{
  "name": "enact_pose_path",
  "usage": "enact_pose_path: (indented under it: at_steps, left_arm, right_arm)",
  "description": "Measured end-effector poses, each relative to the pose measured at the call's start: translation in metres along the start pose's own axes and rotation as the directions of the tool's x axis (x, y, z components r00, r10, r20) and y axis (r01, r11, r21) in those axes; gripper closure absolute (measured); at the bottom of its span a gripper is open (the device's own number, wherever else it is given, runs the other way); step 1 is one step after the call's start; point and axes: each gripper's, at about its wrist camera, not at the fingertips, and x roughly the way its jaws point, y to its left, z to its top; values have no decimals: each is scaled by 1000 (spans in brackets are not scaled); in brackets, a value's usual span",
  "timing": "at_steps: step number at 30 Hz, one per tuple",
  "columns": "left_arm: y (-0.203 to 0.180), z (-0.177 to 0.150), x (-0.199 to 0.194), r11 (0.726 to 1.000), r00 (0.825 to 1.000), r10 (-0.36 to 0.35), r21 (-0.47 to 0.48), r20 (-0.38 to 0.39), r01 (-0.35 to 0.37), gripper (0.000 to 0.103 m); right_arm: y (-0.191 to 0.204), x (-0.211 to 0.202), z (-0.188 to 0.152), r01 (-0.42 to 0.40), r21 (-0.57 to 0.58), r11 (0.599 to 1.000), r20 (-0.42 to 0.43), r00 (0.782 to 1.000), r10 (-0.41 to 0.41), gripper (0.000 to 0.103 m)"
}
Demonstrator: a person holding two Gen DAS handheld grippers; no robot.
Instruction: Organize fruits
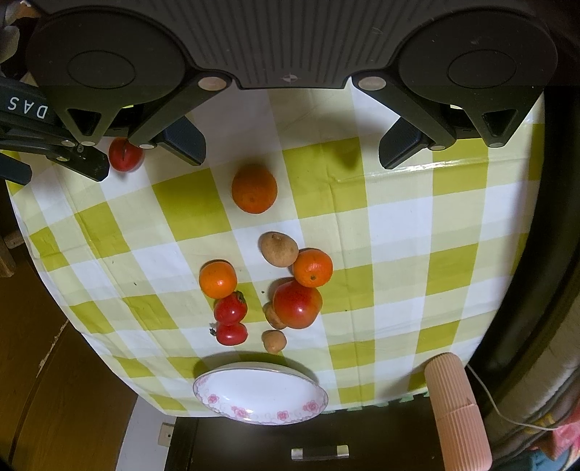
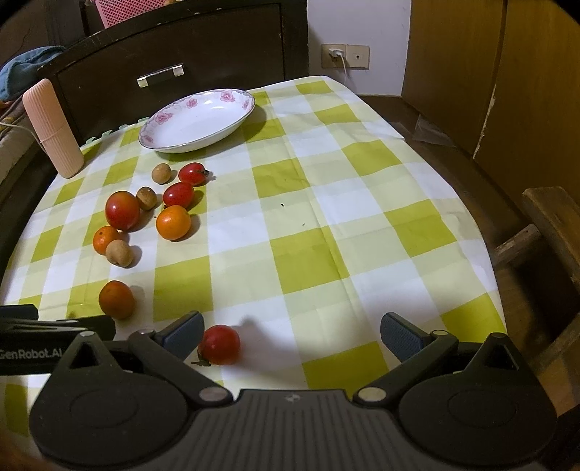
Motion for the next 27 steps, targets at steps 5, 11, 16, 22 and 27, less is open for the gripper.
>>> enact_pose_path:
  at_steps: [5, 11, 16, 22, 27]
  left_arm:
    - [0, -2, 1, 1000, 1000, 0, 0, -1, 0, 1]
    - [0, -2, 1, 1000, 1000, 0, 0, -1, 0, 1]
    - [0, -1, 1, 1000, 1000, -1, 0, -2, 1, 1]
    - [1, -1, 1, 1000, 1000, -1, -1, -3, 1, 2]
    - [0, -1, 1, 1000, 1000, -1, -1, -3, 1, 2]
  right_arm:
    - [0, 1, 0, 0, 0, 1000, -3, 1000, 0, 1]
    - [0, 1, 0, 0, 1, 1000, -4, 1000, 0, 1]
    - [1, 2, -1, 0, 1, 1000, -4, 1000, 0, 1]
    - [1, 2, -1, 0, 1, 1000, -7, 1000, 0, 1]
    - [1, 4, -3, -1, 3, 1000, -7, 1000, 1, 1]
